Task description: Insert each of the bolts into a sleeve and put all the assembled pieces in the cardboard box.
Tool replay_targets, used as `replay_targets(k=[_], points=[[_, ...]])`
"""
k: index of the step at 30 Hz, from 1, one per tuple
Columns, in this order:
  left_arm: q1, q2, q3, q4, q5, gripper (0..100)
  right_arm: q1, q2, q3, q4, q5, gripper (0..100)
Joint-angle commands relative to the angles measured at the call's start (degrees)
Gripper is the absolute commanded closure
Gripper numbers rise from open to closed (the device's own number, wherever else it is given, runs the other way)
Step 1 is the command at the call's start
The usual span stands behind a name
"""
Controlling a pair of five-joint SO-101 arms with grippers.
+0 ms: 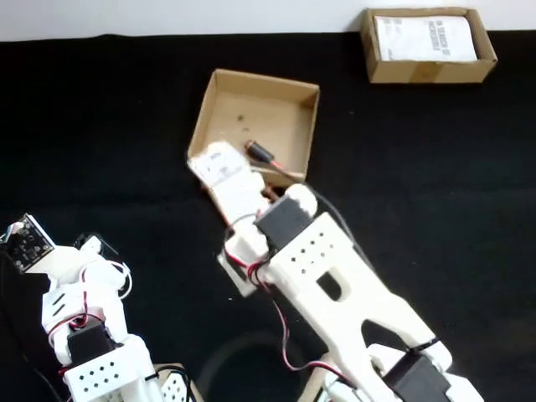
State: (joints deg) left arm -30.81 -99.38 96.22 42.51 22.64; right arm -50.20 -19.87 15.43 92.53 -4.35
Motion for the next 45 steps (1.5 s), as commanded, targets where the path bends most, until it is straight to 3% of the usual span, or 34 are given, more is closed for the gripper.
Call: replay_targets(k=[1,8,15,24,33,45], points=[[0.84,0.48,1.27,-0.62,-0.35,99,0.84,-2.68,9.45,-6.55,4.92,91.1],[0.84,0.48,1.27,-0.62,-0.35,99,4.18,-2.51,19.03,-21.05,11.87,91.1],[0.84,0.48,1.27,-0.62,-0.35,99,4.79,4.88,19.56,-24.84,20.13,91.1],[-0.92,0.48,1.27,-0.44,0.09,85,4.88,22.81,3.74,-18.68,24.44,90.8],[-0.92,0.48,1.27,-0.44,0.09,85,5.49,35.30,-11.12,-12.70,26.20,90.8],[-1.01,0.48,1.27,-0.44,-0.09,85,5.93,45.23,-13.14,-12.79,25.85,90.8]])
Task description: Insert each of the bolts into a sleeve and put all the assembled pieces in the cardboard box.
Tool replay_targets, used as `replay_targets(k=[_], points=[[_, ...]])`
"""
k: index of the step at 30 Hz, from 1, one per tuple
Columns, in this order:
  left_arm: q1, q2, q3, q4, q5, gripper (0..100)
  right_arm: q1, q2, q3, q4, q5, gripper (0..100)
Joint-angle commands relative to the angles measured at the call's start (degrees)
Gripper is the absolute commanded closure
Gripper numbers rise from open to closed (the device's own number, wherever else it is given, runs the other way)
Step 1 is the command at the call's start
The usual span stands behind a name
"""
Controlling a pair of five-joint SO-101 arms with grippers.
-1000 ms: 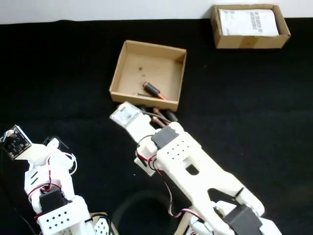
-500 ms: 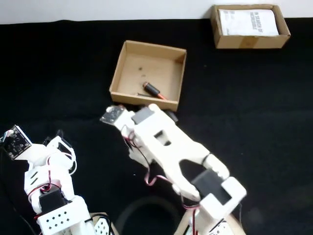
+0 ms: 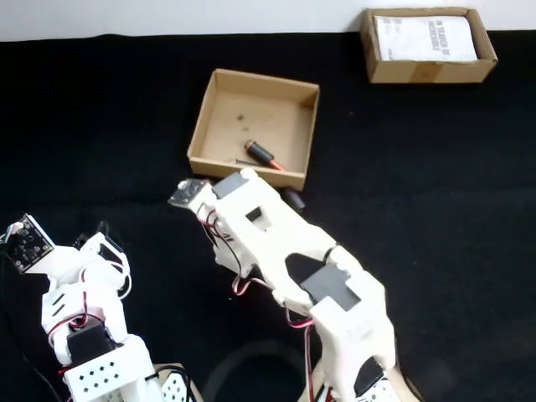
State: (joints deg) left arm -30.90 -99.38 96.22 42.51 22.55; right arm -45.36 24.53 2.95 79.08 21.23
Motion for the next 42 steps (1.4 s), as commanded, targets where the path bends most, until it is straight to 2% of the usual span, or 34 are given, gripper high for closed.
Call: replay_targets(k=[1,5,8,12,20,25,29,32,37,42], points=[[-0.92,0.48,1.27,-0.44,0.00,85,1.27,1.54,0.04,0.57,0.26,90.8],[-0.92,0.48,1.27,-0.44,0.00,85,2.07,3.91,1.71,0.48,0.18,92.3],[-0.92,0.48,1.27,-0.44,0.00,85,3.30,3.82,1.36,0.66,0.00,99.5],[-0.75,0.48,1.27,-0.44,0.09,85,6.11,-0.92,-0.57,1.27,-5.54,99.2],[-0.57,0.57,1.27,-0.44,0.18,85,10.24,-17.98,-10.95,9.89,-7.65,99.2],[-0.40,0.57,1.27,0.09,0.18,85,10.59,-31.25,-11.56,14.46,-10.29,99.2],[4.70,0.31,1.27,5.71,-0.18,85,10.51,-42.15,-11.47,18.77,-10.55,99.2],[6.37,0.04,1.27,7.91,-0.26,85,10.68,-50.07,-11.03,20.18,-14.86,99.2],[6.64,0.48,1.27,8.26,-1.76,86,10.86,-63.25,3.82,19.21,-21.54,99.2],[9.71,0.13,0.13,9.49,-5.01,100,10.86,-82.77,26.77,10.42,-24.53,99.2]])
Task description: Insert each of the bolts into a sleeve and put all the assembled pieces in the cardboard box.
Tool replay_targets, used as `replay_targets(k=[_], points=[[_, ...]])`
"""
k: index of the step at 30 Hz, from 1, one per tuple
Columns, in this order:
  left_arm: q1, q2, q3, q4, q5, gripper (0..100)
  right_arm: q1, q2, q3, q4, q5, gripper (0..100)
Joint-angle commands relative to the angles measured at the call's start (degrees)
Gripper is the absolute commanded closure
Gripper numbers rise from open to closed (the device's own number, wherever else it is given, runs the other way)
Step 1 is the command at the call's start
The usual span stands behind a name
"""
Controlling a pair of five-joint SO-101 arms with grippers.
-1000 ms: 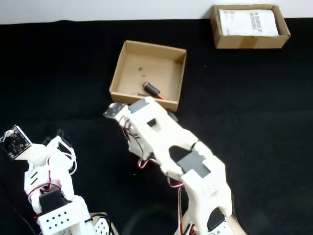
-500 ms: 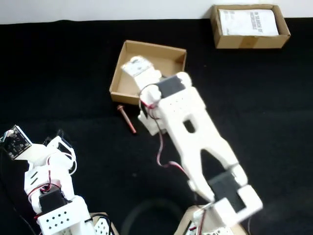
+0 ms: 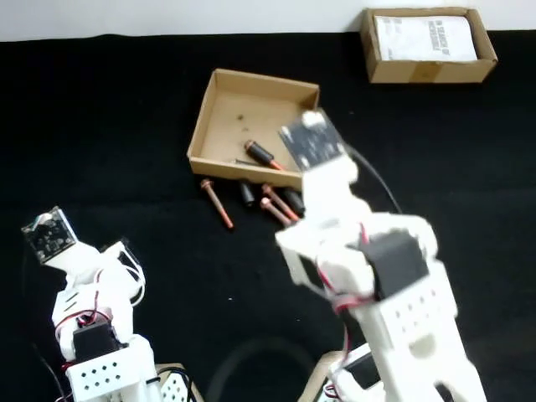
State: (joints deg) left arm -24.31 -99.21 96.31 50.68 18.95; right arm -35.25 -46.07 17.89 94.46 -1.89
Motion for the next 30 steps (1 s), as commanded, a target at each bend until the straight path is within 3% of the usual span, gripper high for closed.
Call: replay_targets(k=[1,11,14,17,23,30], points=[[4.18,0.13,-0.92,2.55,-1.85,99,0.84,-16.92,16.48,-7.52,-1.49,99.2],[17.98,0.31,-12.88,13.89,-2.55,98,15.25,-58.95,47.69,-31.25,1.41,99.2],[20.70,0.40,-15.16,13.80,-2.55,98,18.15,-58.86,50.51,-33.36,5.98,99.2],[24.48,0.48,-16.92,13.54,-2.55,98,21.76,-58.51,51.56,-34.95,5.89,99.2],[28.44,2.59,-20.26,10.64,-2.55,98,22.29,-58.95,57.19,-36.18,5.89,99.2],[28.79,30.55,-37.49,7.82,-2.20,98,22.29,-58.95,62.55,-39.34,5.89,99.2]])
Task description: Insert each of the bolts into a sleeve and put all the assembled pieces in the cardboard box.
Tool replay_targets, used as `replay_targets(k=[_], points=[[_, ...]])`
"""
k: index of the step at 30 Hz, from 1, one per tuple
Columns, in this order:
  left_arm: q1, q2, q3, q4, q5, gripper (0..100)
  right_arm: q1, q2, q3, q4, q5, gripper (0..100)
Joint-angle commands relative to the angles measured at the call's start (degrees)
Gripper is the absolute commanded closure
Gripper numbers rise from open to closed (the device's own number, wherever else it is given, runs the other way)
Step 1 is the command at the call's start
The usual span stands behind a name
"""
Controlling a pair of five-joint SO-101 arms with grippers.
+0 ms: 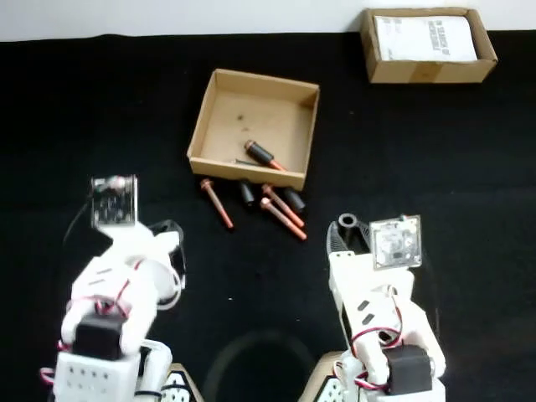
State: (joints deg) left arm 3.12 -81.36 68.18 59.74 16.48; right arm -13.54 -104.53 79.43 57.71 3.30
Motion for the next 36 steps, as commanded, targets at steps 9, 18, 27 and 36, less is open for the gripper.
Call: replay_targets(k=[9,18,27,36], points=[[3.47,48.48,-28.18,-1.32,5.71,98,0.57,-0.48,7.78,-8.57,0.70,99.2],[3.47,76.97,-45.32,-2.99,11.34,98,0.66,-0.48,11.30,-11.56,0.97,99.2],[3.56,95.52,-60.53,-2.90,11.60,98,2.95,-0.48,12.53,-11.65,1.14,99.2],[3.30,104.13,-67.82,-2.90,11.60,98,3.91,-0.40,12.53,-11.65,1.23,99.2]])
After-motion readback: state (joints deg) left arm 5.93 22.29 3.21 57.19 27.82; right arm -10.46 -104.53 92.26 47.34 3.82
